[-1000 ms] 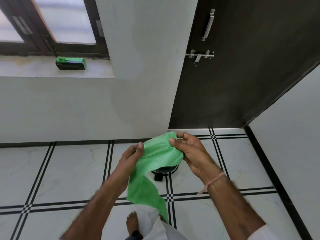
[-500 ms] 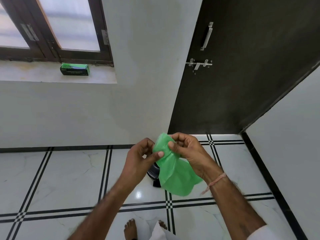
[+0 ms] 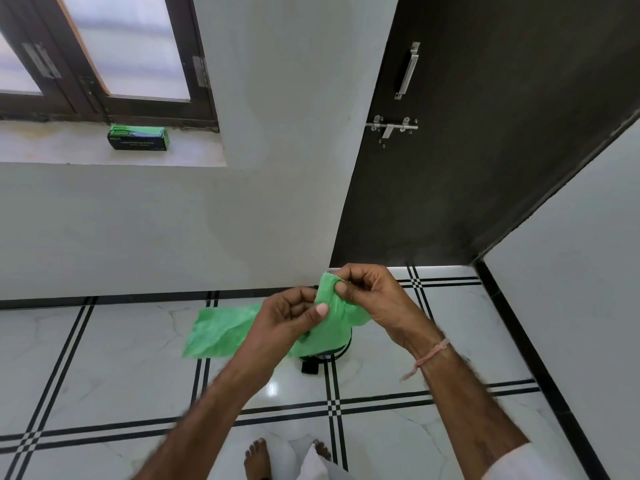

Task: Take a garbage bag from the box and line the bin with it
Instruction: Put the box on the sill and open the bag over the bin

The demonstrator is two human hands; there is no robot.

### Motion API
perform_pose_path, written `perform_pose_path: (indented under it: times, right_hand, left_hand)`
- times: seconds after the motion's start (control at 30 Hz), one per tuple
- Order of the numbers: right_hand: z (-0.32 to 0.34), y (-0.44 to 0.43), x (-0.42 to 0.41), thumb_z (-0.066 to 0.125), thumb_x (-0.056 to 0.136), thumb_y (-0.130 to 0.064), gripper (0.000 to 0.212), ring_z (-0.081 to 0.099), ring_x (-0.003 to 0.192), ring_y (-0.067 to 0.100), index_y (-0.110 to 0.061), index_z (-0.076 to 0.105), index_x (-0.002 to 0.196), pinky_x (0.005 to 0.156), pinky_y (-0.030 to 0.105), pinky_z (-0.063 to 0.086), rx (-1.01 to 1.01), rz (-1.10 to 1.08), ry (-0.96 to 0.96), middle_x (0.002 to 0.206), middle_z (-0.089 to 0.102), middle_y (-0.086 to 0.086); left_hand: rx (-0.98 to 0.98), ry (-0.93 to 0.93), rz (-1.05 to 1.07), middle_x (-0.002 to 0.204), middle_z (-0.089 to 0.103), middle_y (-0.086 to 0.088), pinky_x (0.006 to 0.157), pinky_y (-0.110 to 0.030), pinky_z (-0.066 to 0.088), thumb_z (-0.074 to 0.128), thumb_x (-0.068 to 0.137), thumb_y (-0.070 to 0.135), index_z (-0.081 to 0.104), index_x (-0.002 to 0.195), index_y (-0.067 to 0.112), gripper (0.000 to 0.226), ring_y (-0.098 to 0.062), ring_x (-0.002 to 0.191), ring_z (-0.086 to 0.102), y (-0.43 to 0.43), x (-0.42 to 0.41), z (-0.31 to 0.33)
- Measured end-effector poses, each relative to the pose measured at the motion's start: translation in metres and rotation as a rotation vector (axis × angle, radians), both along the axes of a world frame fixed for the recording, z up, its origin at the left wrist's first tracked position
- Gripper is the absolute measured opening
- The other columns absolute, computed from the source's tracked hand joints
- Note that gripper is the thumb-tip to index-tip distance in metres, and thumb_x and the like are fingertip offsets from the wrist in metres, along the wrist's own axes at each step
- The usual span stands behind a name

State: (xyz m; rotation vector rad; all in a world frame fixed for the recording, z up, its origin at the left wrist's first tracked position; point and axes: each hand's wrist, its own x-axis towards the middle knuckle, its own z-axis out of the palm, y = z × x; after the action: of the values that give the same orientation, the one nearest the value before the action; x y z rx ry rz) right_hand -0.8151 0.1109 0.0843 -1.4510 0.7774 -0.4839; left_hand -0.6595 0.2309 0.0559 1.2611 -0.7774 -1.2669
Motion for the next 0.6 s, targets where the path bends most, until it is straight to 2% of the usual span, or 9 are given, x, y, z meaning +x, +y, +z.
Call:
perform_pose_path:
  times: [0.13, 0.23, 0.3, 0.37, 0.43, 0.53, 0.57, 0.6]
  right_hand:
    - [-0.008, 0.001, 0.005, 0.071, 0.094, -0.010, 0.004, 0.070, 0.095, 0.019, -0.008, 0.075, 0.094, 0.082, 0.024, 0.058, -0.001, -0.091, -0.015, 0.109, 0.073, 0.027]
    - [-0.017, 0.005, 0.007, 0.071, 0.093, -0.024, 0.031, 0.073, 0.096, 0.020, -0.001, 0.072, 0.114, 0.083, 0.030, 0.058, 0.182, -0.213, -0.098, 0.112, 0.076, 0.021]
    - [-0.021, 0.011, 0.006, 0.063, 0.098, -0.033, 0.041, 0.074, 0.099, 0.024, -0.001, 0.069, 0.123, 0.083, 0.033, 0.060, 0.367, -0.217, -0.187, 0.117, 0.076, 0.019]
    - [-0.024, 0.018, 0.004, 0.059, 0.100, -0.033, 0.043, 0.074, 0.104, 0.029, -0.001, 0.068, 0.127, 0.087, 0.038, 0.062, 0.489, -0.188, -0.225, 0.121, 0.074, 0.021]
    - [-0.028, 0.023, 0.005, 0.066, 0.095, -0.027, 0.041, 0.073, 0.112, 0.034, 0.000, 0.069, 0.125, 0.090, 0.041, 0.062, 0.539, -0.174, -0.243, 0.122, 0.074, 0.023]
    - [-0.024, 0.028, 0.012, 0.073, 0.089, -0.016, 0.029, 0.077, 0.101, 0.031, -0.002, 0.075, 0.114, 0.080, 0.036, 0.064, 0.520, -0.244, -0.255, 0.112, 0.078, 0.020]
    - [-0.022, 0.030, 0.014, 0.073, 0.089, -0.014, 0.024, 0.078, 0.096, 0.030, -0.003, 0.077, 0.110, 0.077, 0.035, 0.064, 0.479, -0.271, -0.244, 0.108, 0.079, 0.020]
    - [-0.022, 0.031, 0.015, 0.074, 0.089, -0.012, 0.020, 0.078, 0.092, 0.032, -0.003, 0.078, 0.107, 0.075, 0.036, 0.064, 0.425, -0.297, -0.229, 0.104, 0.080, 0.020]
  left_hand:
    - [0.047, 0.003, -0.029, 0.107, 0.079, -0.018, 0.085, -0.043, 0.062, 0.067, 0.097, 0.016, 0.074, 0.116, 0.003, 0.024, -0.037, 0.100, 0.076, 0.000, -0.002, 0.001]
    - [0.079, -0.005, 0.076, 0.105, 0.080, -0.016, 0.088, -0.051, 0.062, 0.066, 0.098, 0.021, 0.076, 0.111, 0.006, 0.023, -0.037, 0.098, 0.076, 0.002, 0.000, -0.002]
    - [0.094, 0.042, 0.143, 0.111, 0.080, -0.011, 0.093, -0.047, 0.060, 0.064, 0.099, 0.024, 0.075, 0.116, 0.010, 0.025, -0.031, 0.104, 0.076, 0.001, 0.003, -0.005]
    - [0.099, 0.062, 0.188, 0.116, 0.079, -0.008, 0.095, -0.042, 0.058, 0.062, 0.100, 0.024, 0.073, 0.121, 0.011, 0.027, -0.026, 0.109, 0.075, 0.000, 0.006, -0.008]
    - [0.093, 0.076, 0.217, 0.117, 0.079, -0.009, 0.092, -0.038, 0.060, 0.060, 0.102, 0.021, 0.071, 0.123, 0.010, 0.027, -0.026, 0.110, 0.075, -0.001, 0.008, -0.010]
    - [0.117, 0.087, 0.286, 0.114, 0.079, -0.009, 0.090, -0.036, 0.062, 0.062, 0.101, 0.019, 0.070, 0.121, 0.011, 0.023, -0.027, 0.108, 0.075, -0.003, 0.004, -0.012]
    - [0.143, 0.016, 0.339, 0.113, 0.077, -0.007, 0.087, -0.034, 0.062, 0.066, 0.099, 0.020, 0.068, 0.120, 0.014, 0.022, -0.026, 0.106, 0.074, -0.003, 0.001, -0.014]
    - [0.165, -0.130, 0.426, 0.112, 0.072, -0.004, 0.083, -0.030, 0.059, 0.073, 0.094, 0.023, 0.065, 0.117, 0.018, 0.024, -0.023, 0.102, 0.070, -0.003, -0.003, -0.015]
